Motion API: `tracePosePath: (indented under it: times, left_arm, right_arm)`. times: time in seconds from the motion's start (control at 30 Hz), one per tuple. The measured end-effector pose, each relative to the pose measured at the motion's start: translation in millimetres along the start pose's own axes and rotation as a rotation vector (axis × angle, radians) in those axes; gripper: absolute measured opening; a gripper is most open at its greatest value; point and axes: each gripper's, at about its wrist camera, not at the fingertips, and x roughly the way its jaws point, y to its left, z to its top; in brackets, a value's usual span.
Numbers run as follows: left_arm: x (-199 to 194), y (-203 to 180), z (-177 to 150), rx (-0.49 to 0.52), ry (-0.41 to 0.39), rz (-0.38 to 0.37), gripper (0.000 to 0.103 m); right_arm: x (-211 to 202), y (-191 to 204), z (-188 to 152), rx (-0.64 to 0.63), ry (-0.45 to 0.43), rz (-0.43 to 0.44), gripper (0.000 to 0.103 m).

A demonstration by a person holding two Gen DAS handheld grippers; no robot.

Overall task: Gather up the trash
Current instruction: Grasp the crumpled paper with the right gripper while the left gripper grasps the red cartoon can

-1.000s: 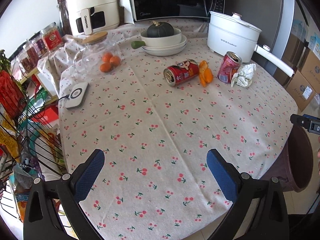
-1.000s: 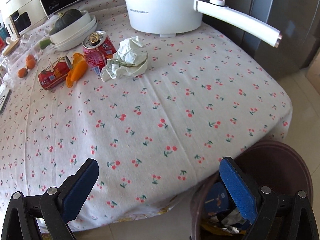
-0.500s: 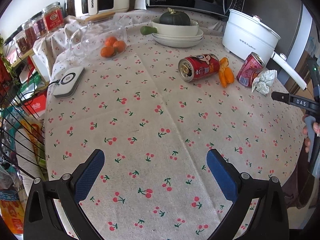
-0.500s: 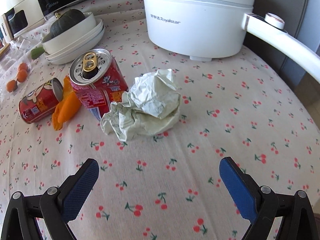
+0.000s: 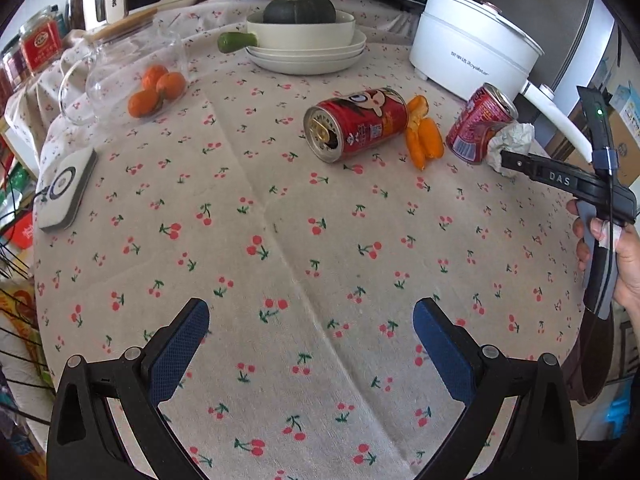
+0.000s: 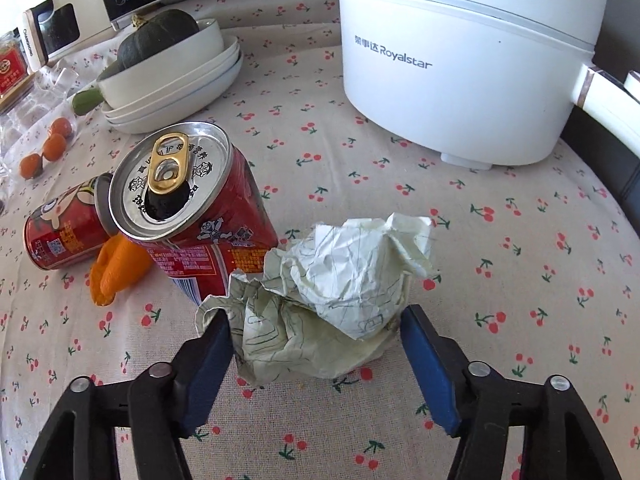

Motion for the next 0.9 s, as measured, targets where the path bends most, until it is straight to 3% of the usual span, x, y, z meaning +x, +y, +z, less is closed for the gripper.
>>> tracePosePath:
  times: [0.13, 0.33, 0.6, 0.73, 0.87, 0.9]
  left_arm:
    - [14.1, -0.5, 32.0, 0.049, -0.024, -0.001, 0.103]
    - [34.1, -9.2, 76.3, 0.147, -0.077, 0.007, 0.102]
    - [69.5, -40.6, 114.7, 0.323, -0.063, 0.076, 0.098]
    - [85.1, -49.5, 122.8, 0.356, -0.03, 0.034, 0.081]
    - [87.2, -56.6, 113.4, 0.352, -0.004, 0.028, 0.061]
    - [84.8, -58.4, 109.5, 0.351, -0.004, 0.033, 0.059]
  right_arm:
    - [-11.6, -8.6, 1.3, -0.014, -0.002, 0.027, 0.043]
    - [-31.9, -34.7, -6.9, -0.01, -0.004, 0.043, 0.042]
    - [-31.9, -58.4, -12.4, 0.012, -0.004, 0.089, 0.043]
    - [-26.3, -58.2, -21.2, 0.009, 0.016, 0.105, 0.043]
    - [-30.9, -57.4, -24.6, 0.004, 0.015, 0.121, 0.043]
    - [-32.6, -57.6, -25.4, 0.012, 0.016, 0.128, 0.043]
